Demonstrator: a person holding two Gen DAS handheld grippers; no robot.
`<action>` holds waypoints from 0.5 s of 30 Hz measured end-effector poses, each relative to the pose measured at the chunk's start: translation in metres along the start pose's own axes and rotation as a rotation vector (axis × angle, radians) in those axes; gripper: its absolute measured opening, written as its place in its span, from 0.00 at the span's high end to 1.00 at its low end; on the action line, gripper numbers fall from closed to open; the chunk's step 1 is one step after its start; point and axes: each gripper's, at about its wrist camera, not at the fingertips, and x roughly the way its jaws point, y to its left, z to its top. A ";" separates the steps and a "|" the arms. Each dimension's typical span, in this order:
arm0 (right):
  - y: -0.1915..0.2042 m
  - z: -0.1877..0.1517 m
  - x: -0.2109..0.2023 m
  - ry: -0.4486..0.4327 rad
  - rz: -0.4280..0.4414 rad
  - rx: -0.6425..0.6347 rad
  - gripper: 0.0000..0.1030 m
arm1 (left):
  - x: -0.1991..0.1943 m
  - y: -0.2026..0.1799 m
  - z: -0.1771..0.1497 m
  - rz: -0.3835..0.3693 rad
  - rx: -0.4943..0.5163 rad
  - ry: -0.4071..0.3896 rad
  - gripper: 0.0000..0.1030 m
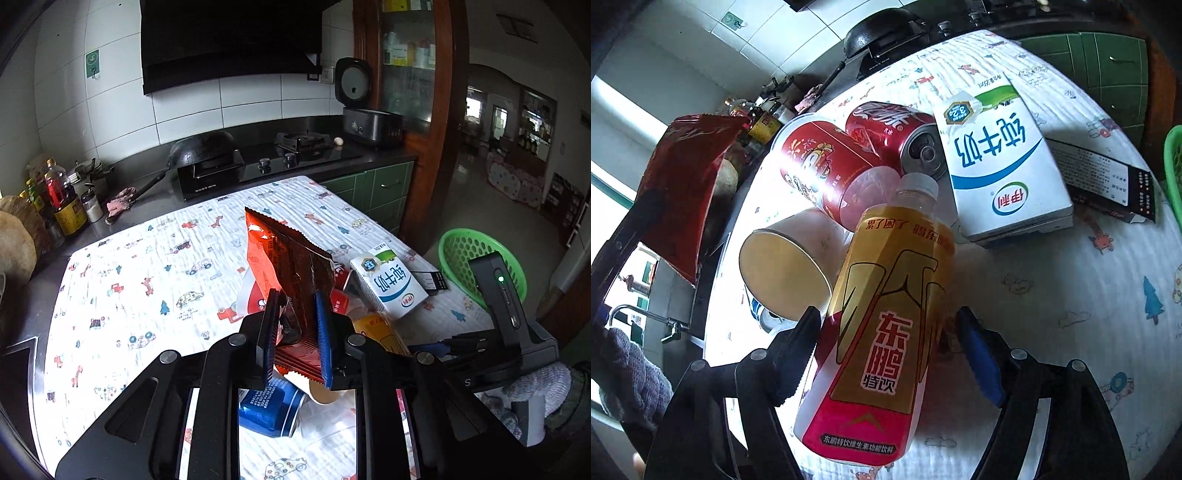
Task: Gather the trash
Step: 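Carry the red bag to the basket with the left tool while the right tool grasps the drink bottle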
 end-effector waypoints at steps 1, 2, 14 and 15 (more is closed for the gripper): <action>-0.001 0.000 0.003 0.012 0.012 0.016 0.33 | -0.001 0.000 0.000 -0.005 0.000 -0.002 0.82; -0.003 -0.001 0.005 0.021 0.025 0.031 0.33 | -0.001 0.000 0.000 -0.005 0.001 -0.003 0.82; -0.030 -0.026 -0.041 -0.027 0.131 0.052 0.37 | -0.003 -0.035 0.012 -0.056 0.041 -0.017 0.82; -0.033 -0.030 -0.046 -0.031 0.142 0.052 0.38 | -0.002 -0.040 0.014 -0.064 0.044 -0.017 0.82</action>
